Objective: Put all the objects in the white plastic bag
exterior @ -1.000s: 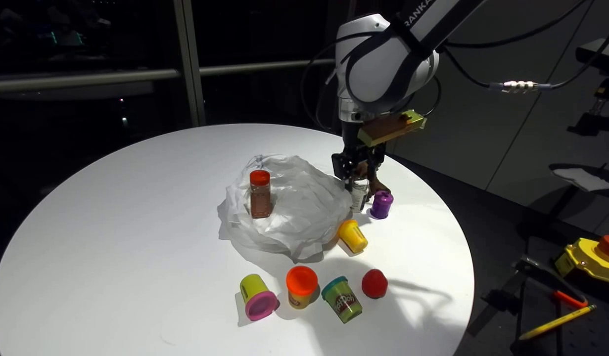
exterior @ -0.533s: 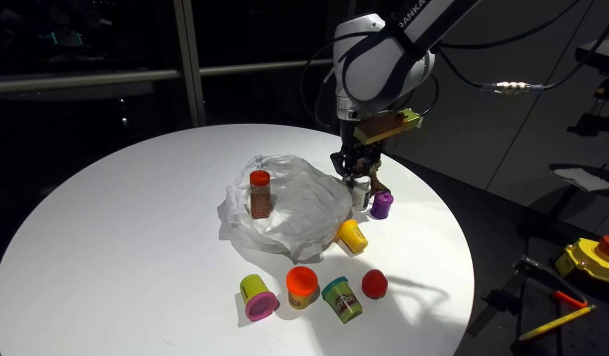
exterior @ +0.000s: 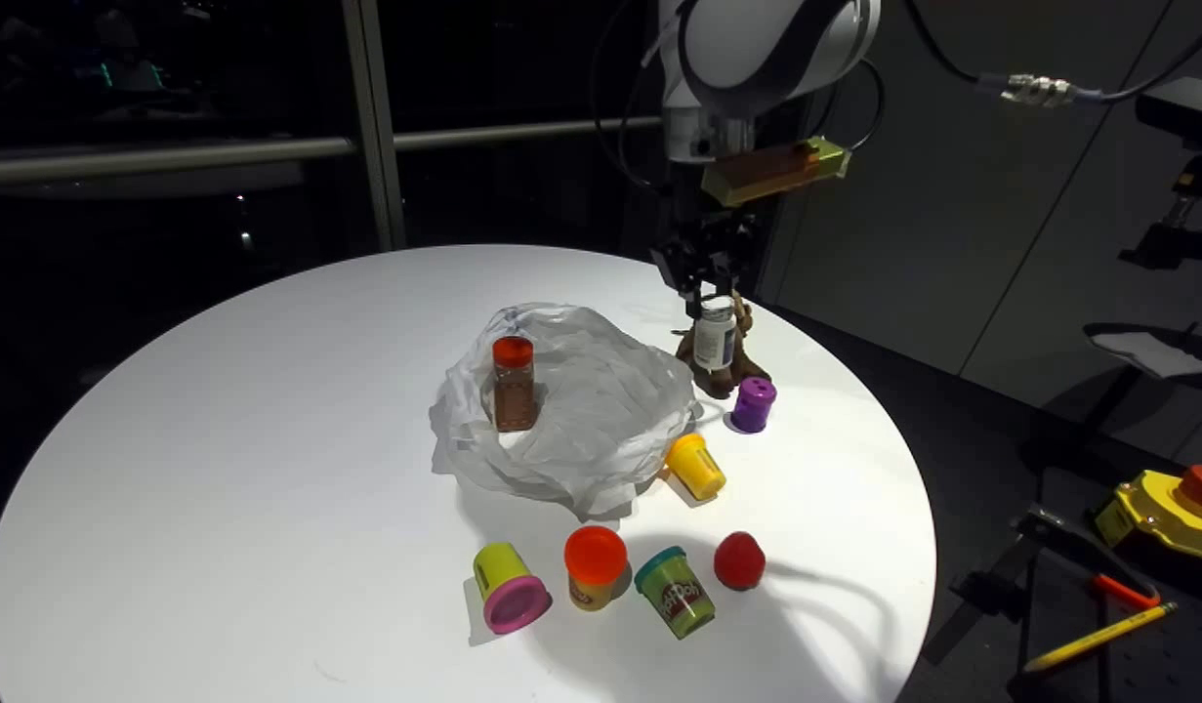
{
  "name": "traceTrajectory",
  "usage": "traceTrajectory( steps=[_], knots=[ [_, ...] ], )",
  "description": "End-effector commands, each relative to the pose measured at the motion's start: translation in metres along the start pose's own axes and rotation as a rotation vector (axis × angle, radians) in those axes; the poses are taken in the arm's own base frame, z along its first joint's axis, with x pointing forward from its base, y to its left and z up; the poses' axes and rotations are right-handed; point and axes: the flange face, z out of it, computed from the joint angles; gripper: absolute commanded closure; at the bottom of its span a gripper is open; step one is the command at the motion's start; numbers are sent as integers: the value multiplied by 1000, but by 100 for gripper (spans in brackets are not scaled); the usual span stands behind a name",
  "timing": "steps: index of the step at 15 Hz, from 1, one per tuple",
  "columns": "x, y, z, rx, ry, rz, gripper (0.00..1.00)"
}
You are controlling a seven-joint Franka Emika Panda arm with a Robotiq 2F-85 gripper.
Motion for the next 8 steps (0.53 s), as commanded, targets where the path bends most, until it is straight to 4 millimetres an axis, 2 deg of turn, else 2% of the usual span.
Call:
traceTrajectory(
  steps=[1, 2, 4, 6, 8],
  knots=[
    [-6, -42, -58, 24, 15, -62, 82],
    [-9, -58, -67, 32, 16, -96, 82],
    [-11, -100, -65, 36, 17, -149, 82],
    [-12, -136, -53, 24, 25, -173, 82],
    [-9, -163, -37, 13, 21, -141, 82]
  ],
)
